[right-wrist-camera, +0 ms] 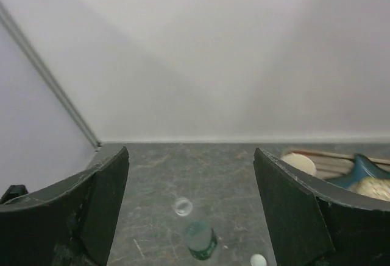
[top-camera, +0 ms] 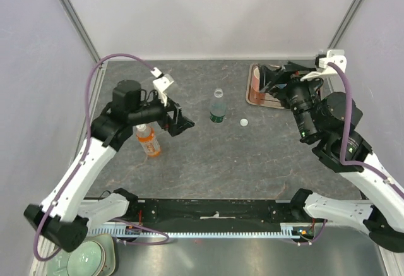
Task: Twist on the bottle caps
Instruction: Pick up the bottle cap from the center of the board.
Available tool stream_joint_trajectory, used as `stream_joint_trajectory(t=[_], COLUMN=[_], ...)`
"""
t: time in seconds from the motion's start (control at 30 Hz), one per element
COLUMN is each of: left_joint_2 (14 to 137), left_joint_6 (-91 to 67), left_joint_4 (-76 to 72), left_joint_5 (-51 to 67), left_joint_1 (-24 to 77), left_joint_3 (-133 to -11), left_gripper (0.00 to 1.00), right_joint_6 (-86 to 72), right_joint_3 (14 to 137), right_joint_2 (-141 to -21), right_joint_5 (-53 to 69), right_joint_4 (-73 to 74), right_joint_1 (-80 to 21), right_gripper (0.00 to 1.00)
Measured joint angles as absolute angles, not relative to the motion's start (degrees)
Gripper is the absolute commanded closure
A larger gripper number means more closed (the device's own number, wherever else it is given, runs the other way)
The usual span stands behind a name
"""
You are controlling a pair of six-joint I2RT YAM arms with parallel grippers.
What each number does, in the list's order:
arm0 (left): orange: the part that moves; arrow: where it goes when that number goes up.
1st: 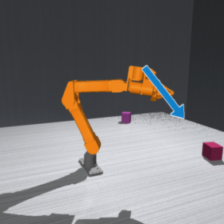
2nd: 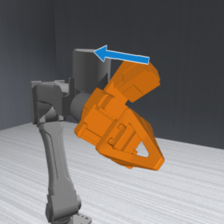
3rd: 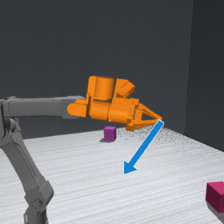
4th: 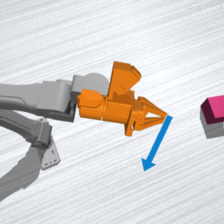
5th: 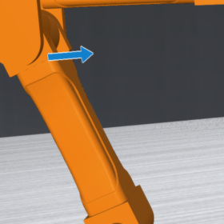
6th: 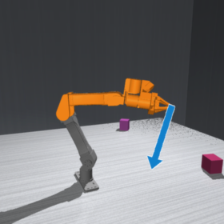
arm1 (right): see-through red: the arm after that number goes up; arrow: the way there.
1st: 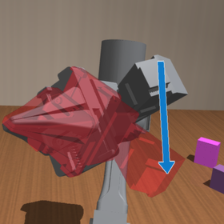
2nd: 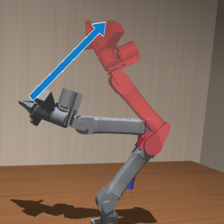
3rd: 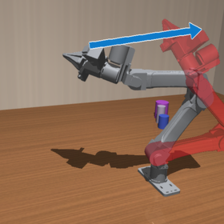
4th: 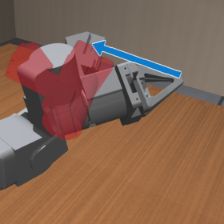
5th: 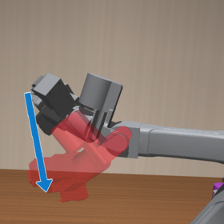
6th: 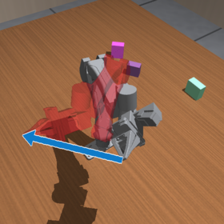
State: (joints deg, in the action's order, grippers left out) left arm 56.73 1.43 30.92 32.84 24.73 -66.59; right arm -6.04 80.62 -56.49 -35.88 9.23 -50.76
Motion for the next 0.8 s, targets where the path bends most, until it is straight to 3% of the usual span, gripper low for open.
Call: stream_joint_trajectory(t=[0.17, 0.43, 0.53, 0.57, 0.8], left_joint_2=[66.06, 86.50, 97.86, 101.78, 128.55], left_joint_6=[5.72, 19.66, 21.45, 21.58, 20.51], left_joint_4=[32.29, 40.47, 42.78, 43.68, 48.73], left_joint_5=[28.91, 16.64, 14.33, 13.45, 11.07], left_joint_1=[30.02, 55.22, 56.75, 56.71, 54.92], left_joint_3=[-70.48, -92.27, -102.24, -104.84, -123.59], left_gripper=[0.01, 0.05, 0.18, 0.31, 0.56], right_joint_6=[-12.40, -21.32, -23.77, -24.34, -26.13], right_joint_3=[73.47, 66.76, 66.76, 66.76, 66.43], right_joint_2=[-53.39, -50.24, -44.42, -42.52, -29.95], right_joint_5=[-38.46, -37.80, -39.83, -40.60, -46.00], right_joint_4=[15.88, 24.95, 25.56, 25.74, 25.69], right_joint_1=[-43.53, -30.04, -29.74, -29.71, -29.41], right_gripper=[0.17, 0.27, 0.25, 0.25, 0.23])
